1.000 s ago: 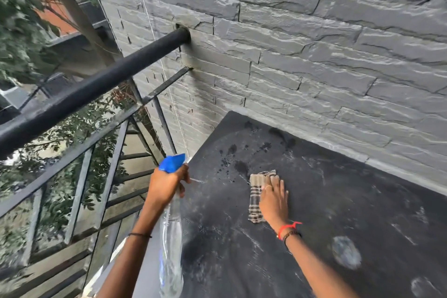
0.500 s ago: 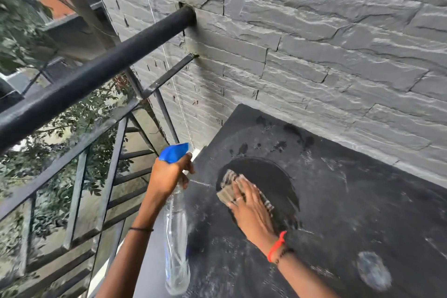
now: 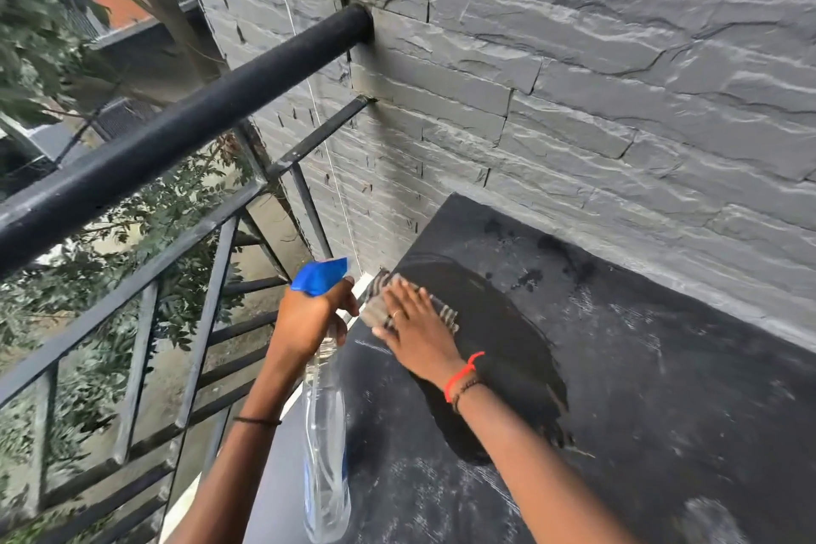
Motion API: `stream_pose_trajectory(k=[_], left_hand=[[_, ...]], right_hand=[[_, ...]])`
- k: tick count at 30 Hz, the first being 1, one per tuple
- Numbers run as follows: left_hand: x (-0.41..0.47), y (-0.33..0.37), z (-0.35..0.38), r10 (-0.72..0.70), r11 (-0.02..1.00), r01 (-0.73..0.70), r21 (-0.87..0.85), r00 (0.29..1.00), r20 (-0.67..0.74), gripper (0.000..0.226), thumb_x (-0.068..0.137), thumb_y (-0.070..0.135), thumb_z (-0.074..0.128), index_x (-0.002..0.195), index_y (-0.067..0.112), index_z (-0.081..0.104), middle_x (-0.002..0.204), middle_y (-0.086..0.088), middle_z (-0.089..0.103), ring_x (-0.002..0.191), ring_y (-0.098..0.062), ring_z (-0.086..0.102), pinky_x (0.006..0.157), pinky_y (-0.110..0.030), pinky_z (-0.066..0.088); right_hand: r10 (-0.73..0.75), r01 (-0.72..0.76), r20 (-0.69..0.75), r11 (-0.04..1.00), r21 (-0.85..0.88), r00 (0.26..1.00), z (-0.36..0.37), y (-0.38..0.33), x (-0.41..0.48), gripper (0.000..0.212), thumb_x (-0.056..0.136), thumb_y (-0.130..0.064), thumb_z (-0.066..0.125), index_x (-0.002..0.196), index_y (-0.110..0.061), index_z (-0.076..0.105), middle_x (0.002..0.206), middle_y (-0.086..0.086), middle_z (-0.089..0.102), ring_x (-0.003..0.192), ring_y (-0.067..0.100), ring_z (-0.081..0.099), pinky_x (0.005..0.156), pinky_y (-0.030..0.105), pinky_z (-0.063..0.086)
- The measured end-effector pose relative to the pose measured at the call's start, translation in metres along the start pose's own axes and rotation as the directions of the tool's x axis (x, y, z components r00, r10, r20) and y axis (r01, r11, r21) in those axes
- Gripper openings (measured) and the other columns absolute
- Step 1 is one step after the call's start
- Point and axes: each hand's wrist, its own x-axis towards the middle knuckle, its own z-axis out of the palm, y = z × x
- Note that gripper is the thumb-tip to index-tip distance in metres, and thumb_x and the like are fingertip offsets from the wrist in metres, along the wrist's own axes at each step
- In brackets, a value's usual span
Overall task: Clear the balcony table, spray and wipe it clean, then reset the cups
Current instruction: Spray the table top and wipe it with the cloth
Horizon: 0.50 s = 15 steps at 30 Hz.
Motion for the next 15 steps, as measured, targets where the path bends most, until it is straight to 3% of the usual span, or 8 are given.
stream_pose_trajectory(k=[3, 6, 9, 12, 15], left_hand=[[0.003, 0.004, 0.004, -0.003, 1.000, 0.003, 0.001, 1.000, 0.007, 0.013, 0.091, 0.009, 0.056, 0.088, -0.004, 0.055, 0.060, -0.004, 0.063, 0.037, -0.021, 0.045, 0.039, -0.024, 0.039], [0.007, 0.007, 0.009, -0.011, 1.000, 0.011, 0.010, 1.000, 0.007, 0.005, 0.088, 0.004, 0.056, 0.083, 0.002, 0.055, 0.059, -0.003, 0.063, 0.034, -0.020, 0.046, 0.038, -0.022, 0.038], [0.010, 0.008, 0.012, -0.011, 1.000, 0.011, -0.001, 1.000, 0.014, 0.011, 0.089, 0.005, 0.056, 0.078, 0.006, 0.052, 0.058, -0.005, 0.063, 0.035, -0.023, 0.046, 0.040, -0.024, 0.038], [0.013, 0.005, 0.012, -0.008, 1.000, 0.008, -0.007, 1.000, 0.024, 0.014, 0.089, 0.006, 0.055, 0.075, 0.004, 0.054, 0.059, -0.005, 0.063, 0.038, -0.024, 0.045, 0.043, -0.026, 0.037], [0.017, 0.007, 0.017, -0.018, 1.000, 0.017, 0.018, 0.999, 0.041, 0.010, 0.088, 0.008, 0.056, 0.081, 0.002, 0.057, 0.061, -0.004, 0.064, 0.038, -0.024, 0.046, 0.045, -0.026, 0.039]], right_hand=[[-0.090, 0.090, -0.005, 0.996, 0.001, 0.996, 0.006, 0.006, -0.040, 0.067, 0.098, -0.055, 0.012, 0.149, -0.011, 0.021, 0.158, 0.006, 0.010, 0.146, 0.018, 0.004, 0.120, 0.038, 0.003], [-0.131, 0.131, 0.002, 0.991, -0.032, 0.991, -0.003, 0.039, -0.068, 0.070, 0.097, -0.056, 0.009, 0.149, -0.012, 0.024, 0.157, 0.003, 0.011, 0.146, 0.017, 0.009, 0.118, 0.031, 0.000], [0.000, -0.001, -0.047, 1.000, -0.022, 0.999, -0.023, 0.083, -0.053, 0.078, 0.092, -0.061, 0.002, 0.149, -0.011, 0.020, 0.156, 0.001, 0.004, 0.146, 0.018, 0.007, 0.118, 0.028, -0.007], [0.189, -0.190, -0.032, 0.982, -0.011, 0.981, -0.032, 0.105, 0.000, 0.071, 0.095, -0.055, 0.008, 0.150, -0.010, 0.010, 0.158, 0.005, -0.002, 0.146, 0.017, -0.005, 0.118, 0.032, -0.008], [0.189, -0.190, -0.014, 0.981, -0.033, 0.982, -0.030, 0.079, 0.047, 0.079, 0.089, -0.048, -0.019, 0.151, -0.009, 0.011, 0.159, 0.013, 0.002, 0.146, 0.027, -0.006, 0.119, 0.041, -0.004]])
